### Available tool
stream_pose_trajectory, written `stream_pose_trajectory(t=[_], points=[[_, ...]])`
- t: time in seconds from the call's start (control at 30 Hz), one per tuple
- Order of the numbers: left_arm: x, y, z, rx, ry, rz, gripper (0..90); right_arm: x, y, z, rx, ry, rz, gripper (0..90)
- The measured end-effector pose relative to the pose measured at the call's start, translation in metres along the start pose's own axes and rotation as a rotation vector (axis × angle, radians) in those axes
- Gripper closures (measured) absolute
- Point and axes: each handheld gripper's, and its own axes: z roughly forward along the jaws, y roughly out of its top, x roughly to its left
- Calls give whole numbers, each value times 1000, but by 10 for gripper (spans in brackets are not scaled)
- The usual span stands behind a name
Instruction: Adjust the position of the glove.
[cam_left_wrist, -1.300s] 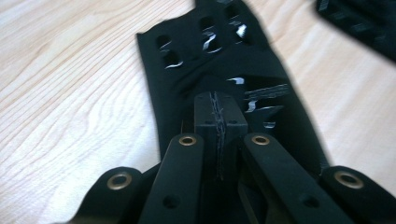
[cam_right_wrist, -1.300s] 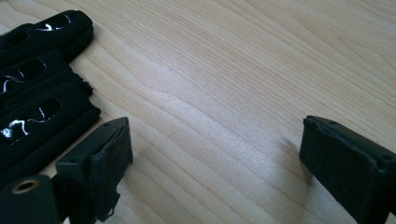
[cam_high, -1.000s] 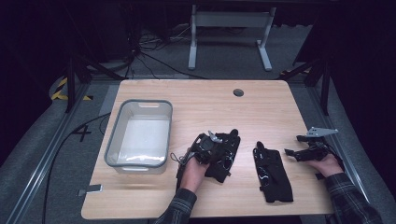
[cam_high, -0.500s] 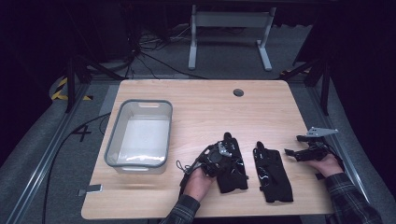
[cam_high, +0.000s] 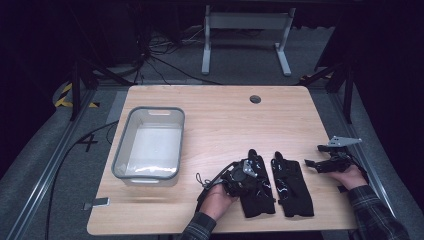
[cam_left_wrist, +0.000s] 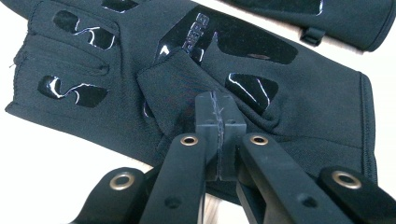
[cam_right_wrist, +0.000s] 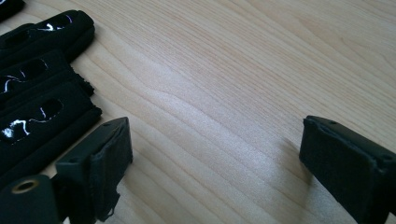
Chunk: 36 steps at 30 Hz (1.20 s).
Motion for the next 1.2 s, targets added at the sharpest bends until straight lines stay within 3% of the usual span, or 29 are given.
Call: stream_pose_trajectory(t=[0.27, 0.33, 0.53, 0.57, 0.83, 1.03, 1.2], points=[[-1, 8, 6, 1, -15, 43, 900, 0, 0, 0, 4, 3, -3, 102], [0, 9, 5, -16, -16, 36, 886, 1, 0, -2, -2, 9, -6, 178], [2, 5, -5, -52, 13, -12, 746, 8, 3, -15, -21, 74, 8, 325], [4, 1, -11, -66, 37, -42, 698, 15, 4, -21, -30, 99, -2, 388], [11, -8, -22, -98, 96, -104, 560, 43, 6, -30, -34, 198, -72, 585], [19, -12, -19, -83, 126, -154, 518, 65, -1, -35, -1, 290, -133, 754], [21, -12, -12, -56, 123, -168, 516, 73, -5, -34, 30, 326, -161, 852]])
